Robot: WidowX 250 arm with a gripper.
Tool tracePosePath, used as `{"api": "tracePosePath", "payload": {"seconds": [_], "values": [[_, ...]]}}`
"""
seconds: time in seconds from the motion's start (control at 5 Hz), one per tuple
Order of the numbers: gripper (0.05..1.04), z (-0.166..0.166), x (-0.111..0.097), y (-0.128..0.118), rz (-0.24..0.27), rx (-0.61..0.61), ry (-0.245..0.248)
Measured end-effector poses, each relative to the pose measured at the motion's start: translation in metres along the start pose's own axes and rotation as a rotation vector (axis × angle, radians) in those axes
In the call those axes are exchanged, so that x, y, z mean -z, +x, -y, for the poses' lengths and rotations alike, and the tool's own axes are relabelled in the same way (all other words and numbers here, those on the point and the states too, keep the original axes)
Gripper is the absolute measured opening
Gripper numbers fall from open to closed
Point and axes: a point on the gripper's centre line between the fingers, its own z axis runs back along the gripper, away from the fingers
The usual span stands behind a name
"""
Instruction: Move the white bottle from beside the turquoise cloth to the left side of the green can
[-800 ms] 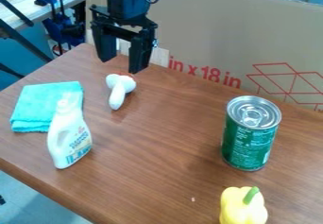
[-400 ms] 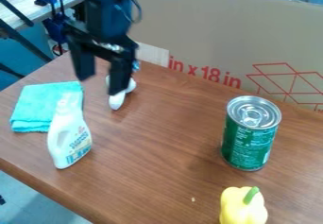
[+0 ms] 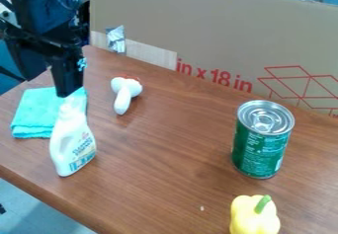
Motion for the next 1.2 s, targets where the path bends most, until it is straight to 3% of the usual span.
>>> {"api": "tracePosePath", "payload": {"seconds": [0.2,0.4,0.8,1.0,1.2], "values": [[1.010,-0.021,0.013,-0.009,-0.062,-0.016,-0.012],[1.010,-0.030,0.034,-0.002,-0.061,-0.007,-0.071],[1.010,-0.015,0.044,0.016,0.009,0.080,-0.120],[1.010,-0.006,0.037,0.018,0.045,0.111,-0.127],[1.010,-0.006,0.040,0.018,0.033,0.100,-0.121]]}}
